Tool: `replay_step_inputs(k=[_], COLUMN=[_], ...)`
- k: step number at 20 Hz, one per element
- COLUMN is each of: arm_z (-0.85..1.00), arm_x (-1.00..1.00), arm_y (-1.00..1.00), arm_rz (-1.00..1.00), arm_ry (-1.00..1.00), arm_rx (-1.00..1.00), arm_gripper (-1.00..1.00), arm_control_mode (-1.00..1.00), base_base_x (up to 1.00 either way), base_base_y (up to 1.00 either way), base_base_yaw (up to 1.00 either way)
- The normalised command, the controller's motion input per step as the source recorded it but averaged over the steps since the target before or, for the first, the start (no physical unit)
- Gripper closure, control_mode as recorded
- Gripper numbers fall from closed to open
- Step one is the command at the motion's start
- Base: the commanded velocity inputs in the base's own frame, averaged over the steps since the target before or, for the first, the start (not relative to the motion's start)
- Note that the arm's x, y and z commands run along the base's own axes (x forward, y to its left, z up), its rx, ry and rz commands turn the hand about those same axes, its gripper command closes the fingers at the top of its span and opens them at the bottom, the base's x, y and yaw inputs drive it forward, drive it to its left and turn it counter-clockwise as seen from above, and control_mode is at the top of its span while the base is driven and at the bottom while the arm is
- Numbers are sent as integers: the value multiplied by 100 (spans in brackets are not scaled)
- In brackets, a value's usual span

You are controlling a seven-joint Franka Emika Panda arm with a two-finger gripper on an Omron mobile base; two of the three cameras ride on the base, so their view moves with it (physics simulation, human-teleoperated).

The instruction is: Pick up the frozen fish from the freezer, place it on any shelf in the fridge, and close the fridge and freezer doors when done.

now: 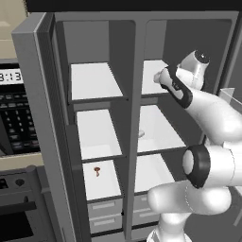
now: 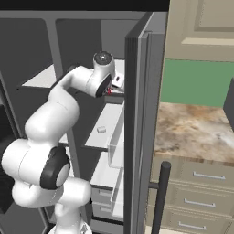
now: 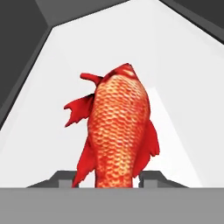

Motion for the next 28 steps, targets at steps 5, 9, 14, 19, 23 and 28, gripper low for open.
replay_step_inputs(k=[5,9,14,19,23,28], arm_z=[-33,-46,-20,0,0,0], arm_x=[65,52,5,-79,-100,-100], arm_y=[0,0,12,14,6,50], arm_rz=[0,0,0,0,0,-1], arm_ry=[3,0,0,-8,-26,-12], arm_rx=[0,0,-2,-1,0,-2], arm_gripper=[100,-100,-100,-100,-100,-100], arm_control_mode=[-100,-100,-100,-100,-100,-100], base_base_x=[0,0,0,0,0,0], base_base_y=[0,0,0,0,0,0], base_base_yaw=[0,0,0,0,0,0])
